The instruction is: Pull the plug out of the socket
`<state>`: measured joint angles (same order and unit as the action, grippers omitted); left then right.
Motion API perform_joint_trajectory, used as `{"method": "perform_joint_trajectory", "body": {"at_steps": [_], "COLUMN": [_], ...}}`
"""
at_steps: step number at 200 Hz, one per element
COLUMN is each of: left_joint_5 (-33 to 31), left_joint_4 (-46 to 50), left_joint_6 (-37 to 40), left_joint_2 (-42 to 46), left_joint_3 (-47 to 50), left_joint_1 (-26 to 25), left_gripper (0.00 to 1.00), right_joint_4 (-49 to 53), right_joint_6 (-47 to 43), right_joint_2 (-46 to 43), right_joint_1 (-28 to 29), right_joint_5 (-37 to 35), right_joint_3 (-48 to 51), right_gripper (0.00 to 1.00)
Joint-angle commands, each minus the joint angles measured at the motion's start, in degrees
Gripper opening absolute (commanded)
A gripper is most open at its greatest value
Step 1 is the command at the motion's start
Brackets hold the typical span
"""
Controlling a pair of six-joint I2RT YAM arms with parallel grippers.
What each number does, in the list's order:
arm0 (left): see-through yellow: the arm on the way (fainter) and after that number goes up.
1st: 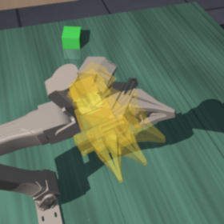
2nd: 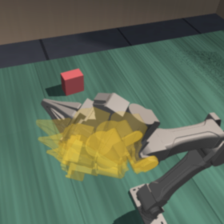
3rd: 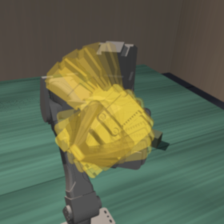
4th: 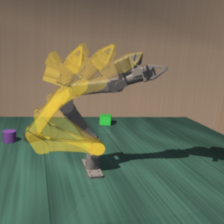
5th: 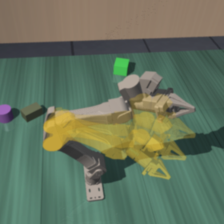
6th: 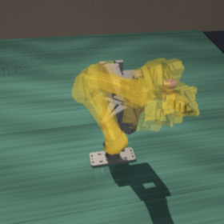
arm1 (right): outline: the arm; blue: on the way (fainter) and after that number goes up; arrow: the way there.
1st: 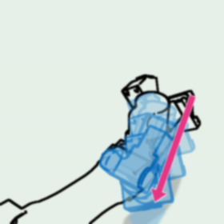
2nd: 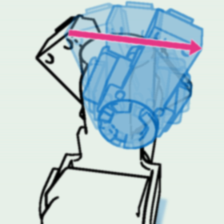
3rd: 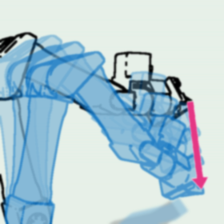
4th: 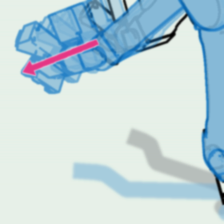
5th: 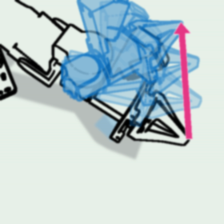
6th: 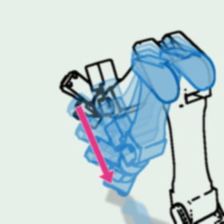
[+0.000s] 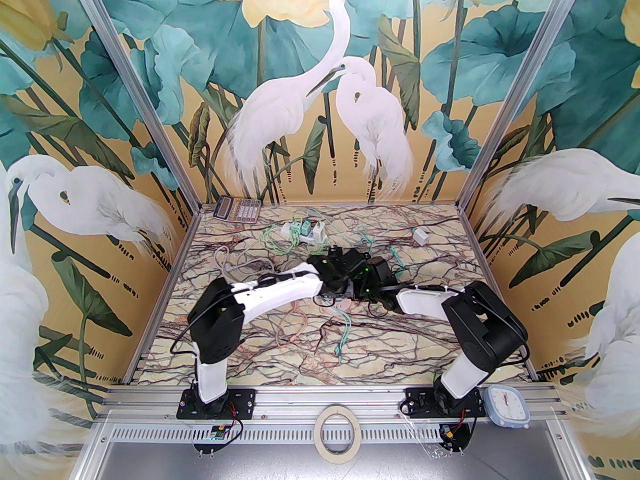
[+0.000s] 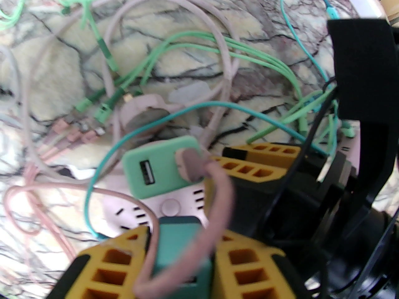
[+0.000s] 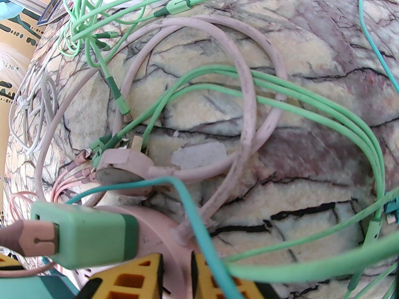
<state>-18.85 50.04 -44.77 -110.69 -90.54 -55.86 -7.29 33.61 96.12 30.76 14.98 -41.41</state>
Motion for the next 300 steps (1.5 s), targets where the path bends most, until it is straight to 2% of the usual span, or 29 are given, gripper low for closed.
{"method": "perform_joint_trajectory", "body": {"at_steps": [1, 22, 55, 84, 105, 130, 179, 201, 206, 236, 262, 278, 300], "left_joint_5": [-1.28, -2.48, -4.08, -4.46, -6.79, -7.88, -5.73, -6.27, -6.26, -5.27, -1.17, -0.24, 0.17], "left_joint_4": [-0.33, 0.38, 1.68, 2.26, 4.11, 4.42, 1.15, 1.14, 0.96, -0.81, -6.34, -7.24, -6.74], "left_joint_6": [1.42, 1.61, 2.06, 2.45, 2.97, 3.11, 2.76, 2.54, 2.45, 1.18, 1.31, 2.32, 5.25], "left_joint_2": [-0.55, 0.50, 1.88, 2.85, 4.72, 9.55, 19.49, 22.58, 23.34, 28.21, 31.08, 29.83, 25.28], "left_joint_3": [-2.28, -2.27, -3.31, -4.10, -4.36, -1.87, 6.88, 10.53, 11.54, 18.83, 24.79, 23.87, 17.84], "left_joint_1": [-2.35, -2.37, -2.42, -2.42, -2.20, -0.75, 4.10, 6.71, 7.29, 10.49, 11.91, 11.88, 11.84], "left_gripper": [0.10, 0.10, 0.10, 0.10, 0.11, 0.12, 0.13, 0.13, 0.13, 0.13, 0.15, 0.16, 0.16], "right_joint_4": [10.85, 8.45, 0.50, -2.38, -2.39, -1.85, -1.27, -1.65, -1.66, -1.87, -2.04, -2.00, -1.41], "right_joint_6": [-1.14, -1.47, -3.09, -4.29, -4.52, -4.42, -4.05, -3.99, -3.89, -3.74, -3.69, -3.59, -3.35], "right_joint_2": [3.27, -0.69, -13.07, -24.57, -29.70, -31.04, -32.64, -34.32, -34.65, -35.20, -34.61, -34.52, -35.72], "right_joint_1": [0.77, 0.74, 0.70, 0.78, 0.73, 0.62, 0.66, 0.61, 0.61, 0.66, 0.62, 0.62, 0.61], "right_joint_5": [-5.26, -4.53, -3.98, -8.24, -11.05, -11.99, -14.20, -15.09, -15.43, -16.11, -15.95, -16.29, -18.13], "right_joint_3": [2.66, 4.46, 10.12, 15.48, 17.85, 18.20, 18.60, 19.61, 19.81, 20.18, 20.12, 20.08, 20.45], "right_gripper": [0.24, 0.24, 0.30, 0.38, 0.43, 0.45, 0.68, 0.70, 0.73, 0.75, 0.75, 0.76, 0.76]}}
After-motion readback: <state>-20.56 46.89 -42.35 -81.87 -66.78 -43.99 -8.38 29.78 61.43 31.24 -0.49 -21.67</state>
